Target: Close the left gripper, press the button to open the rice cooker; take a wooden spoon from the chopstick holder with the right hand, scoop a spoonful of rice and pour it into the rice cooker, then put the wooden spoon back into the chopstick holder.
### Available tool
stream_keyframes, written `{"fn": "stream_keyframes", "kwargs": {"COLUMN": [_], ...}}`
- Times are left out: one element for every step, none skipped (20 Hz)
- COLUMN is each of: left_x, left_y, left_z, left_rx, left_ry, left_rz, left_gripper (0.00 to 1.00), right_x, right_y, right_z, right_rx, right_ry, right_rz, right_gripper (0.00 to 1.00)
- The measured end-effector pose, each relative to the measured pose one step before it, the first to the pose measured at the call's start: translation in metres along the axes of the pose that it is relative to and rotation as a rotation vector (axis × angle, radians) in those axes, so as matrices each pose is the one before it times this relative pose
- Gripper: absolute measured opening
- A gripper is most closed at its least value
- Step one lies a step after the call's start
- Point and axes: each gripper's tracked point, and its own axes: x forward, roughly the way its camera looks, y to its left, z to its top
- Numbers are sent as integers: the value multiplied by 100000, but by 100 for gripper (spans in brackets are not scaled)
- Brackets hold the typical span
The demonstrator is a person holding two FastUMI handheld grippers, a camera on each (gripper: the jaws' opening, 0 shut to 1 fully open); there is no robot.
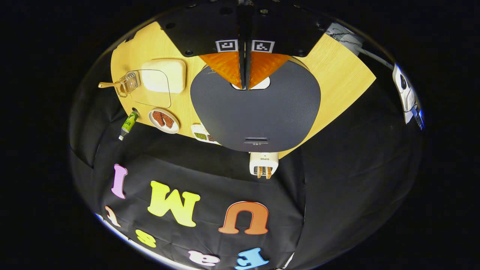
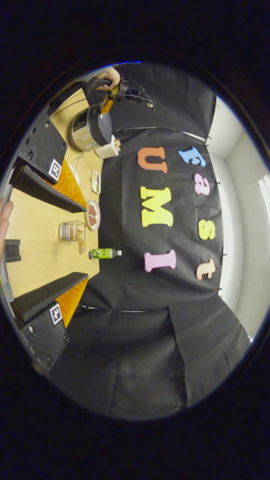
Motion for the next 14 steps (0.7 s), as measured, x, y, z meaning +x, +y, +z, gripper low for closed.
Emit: {"fn": "stream_keyframes", "kwargs": {"left_x": [96,-160,-636,-789,-953,-1155,-1050,-990,-1289,-1116,-1214,-1168,-1198,-1514], "left_y": [104,-61,-39,-321,-817,-966,-690,-834,-250,172,404,243,-9,-155], "left_z": [189,370,355,649,492,1216,1655,1275,670,305,375,586,457,199], "left_rx": [385,370,-1040,-1313,-1986,-1876,-710,419,1547,2322,3300,3323,3036,1616], "left_ry": [-1550,-1749,-2325,-2736,-2886,-4200,-6365,-4329,-3348,-3536,-3304,-2953,-3076,-2746], "left_rz": [-649,-931,-960,-2275,-3020,-2745,-2700,-2519,708,2098,2909,1646,107,322], "left_gripper": [0,0,0,0,3,22,40,79,78,93,80,92,92,92], "right_x": [3,148,220,291,360,317,371,412,362,534,544,673,671,725], "right_y": [22,-105,57,3,-97,72,273,387,354,258,253,118,173,195], "right_z": [-172,-400,-293,-369,-472,-602,-663,-598,-543,-505,-518,-568,-526,-392], "right_rx": [444,132,12,-15,-56,266,528,575,778,1057,1072,776,338,34], "right_ry": [303,626,366,420,840,1039,1343,1251,1008,640,558,594,572,-15], "right_rz": [74,-198,-99,-431,-763,-440,276,794,912,829,544,70,15,31], "right_gripper": [100,100,100,100,100,100,100,99,100,100,100,100,100,100]}}
